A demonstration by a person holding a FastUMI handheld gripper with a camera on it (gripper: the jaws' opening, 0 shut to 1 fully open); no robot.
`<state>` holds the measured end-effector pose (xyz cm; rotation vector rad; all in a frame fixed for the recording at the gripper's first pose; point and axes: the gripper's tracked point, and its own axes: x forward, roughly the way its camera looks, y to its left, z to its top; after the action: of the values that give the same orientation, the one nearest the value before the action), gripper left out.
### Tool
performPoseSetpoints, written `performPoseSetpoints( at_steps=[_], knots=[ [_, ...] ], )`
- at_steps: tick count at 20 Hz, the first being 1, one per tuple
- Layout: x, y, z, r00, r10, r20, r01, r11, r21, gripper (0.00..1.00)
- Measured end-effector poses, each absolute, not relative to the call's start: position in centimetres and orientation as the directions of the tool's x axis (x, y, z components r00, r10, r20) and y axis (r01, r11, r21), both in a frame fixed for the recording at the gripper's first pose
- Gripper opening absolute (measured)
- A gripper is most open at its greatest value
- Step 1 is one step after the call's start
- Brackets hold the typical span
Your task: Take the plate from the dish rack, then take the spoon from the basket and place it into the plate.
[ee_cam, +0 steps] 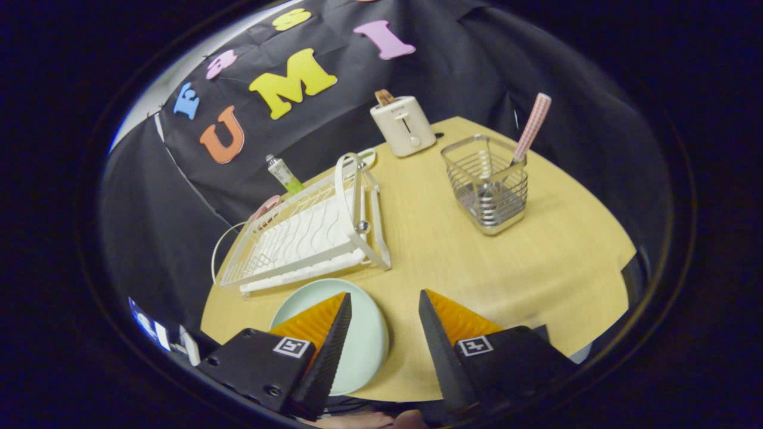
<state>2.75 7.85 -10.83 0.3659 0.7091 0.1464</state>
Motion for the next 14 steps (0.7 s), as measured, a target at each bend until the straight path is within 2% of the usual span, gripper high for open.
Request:
performPoseSetpoints(
  at_steps=[4,8,11,14],
  knots=[
    [1.9,1.9,-7.1,0.887,0.084,-0.453,0.003,0.982,0.187,0.79],
    [0.8,-3.5,-5.0,0.945,-0.036,-0.326,0.065,0.995,0.079,0.87],
    [1.6,-6.3,-5.0,0.957,-0.05,-0.286,0.079,0.993,0.09,0.88],
    [3.7,-7.7,-5.6,0.965,-0.003,-0.263,0.038,0.991,0.128,0.88]
  ],
)
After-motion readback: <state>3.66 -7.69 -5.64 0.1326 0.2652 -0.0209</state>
